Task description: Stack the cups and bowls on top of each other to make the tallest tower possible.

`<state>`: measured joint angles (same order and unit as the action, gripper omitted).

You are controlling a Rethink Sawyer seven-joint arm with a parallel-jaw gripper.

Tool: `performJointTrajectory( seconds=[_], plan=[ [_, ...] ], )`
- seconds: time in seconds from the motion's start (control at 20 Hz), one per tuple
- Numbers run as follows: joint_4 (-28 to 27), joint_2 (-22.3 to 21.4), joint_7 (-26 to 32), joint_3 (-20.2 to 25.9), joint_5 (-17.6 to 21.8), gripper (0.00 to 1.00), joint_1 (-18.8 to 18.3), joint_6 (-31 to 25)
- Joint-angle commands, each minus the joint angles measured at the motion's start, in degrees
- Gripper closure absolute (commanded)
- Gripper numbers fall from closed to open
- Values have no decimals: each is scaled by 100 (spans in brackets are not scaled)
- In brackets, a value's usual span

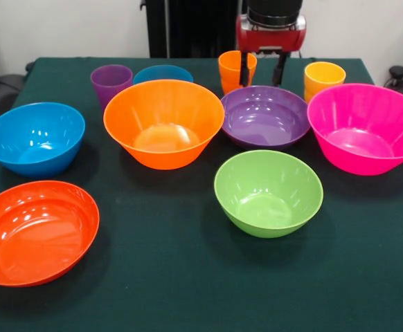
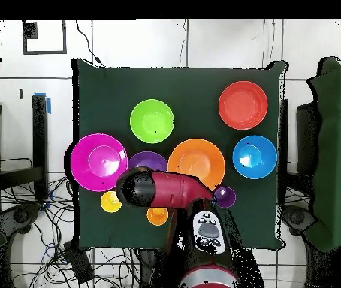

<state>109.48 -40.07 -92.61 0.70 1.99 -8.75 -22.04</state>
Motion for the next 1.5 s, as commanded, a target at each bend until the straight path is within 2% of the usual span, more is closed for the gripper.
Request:
performJointTrajectory(
  seconds=[0.05,0.2,0.5,1.0,1.5],
  plan=[
    [-457,-214,121,420,197,0,-183,-1212],
    [-611,-198,219,497,238,0,-305,-1411],
    [-796,-48,158,607,313,0,-359,-1433],
    [-1446,704,57,576,441,0,-274,-1209],
    [-1527,981,-85,527,472,0,-191,-847]
  ],
)
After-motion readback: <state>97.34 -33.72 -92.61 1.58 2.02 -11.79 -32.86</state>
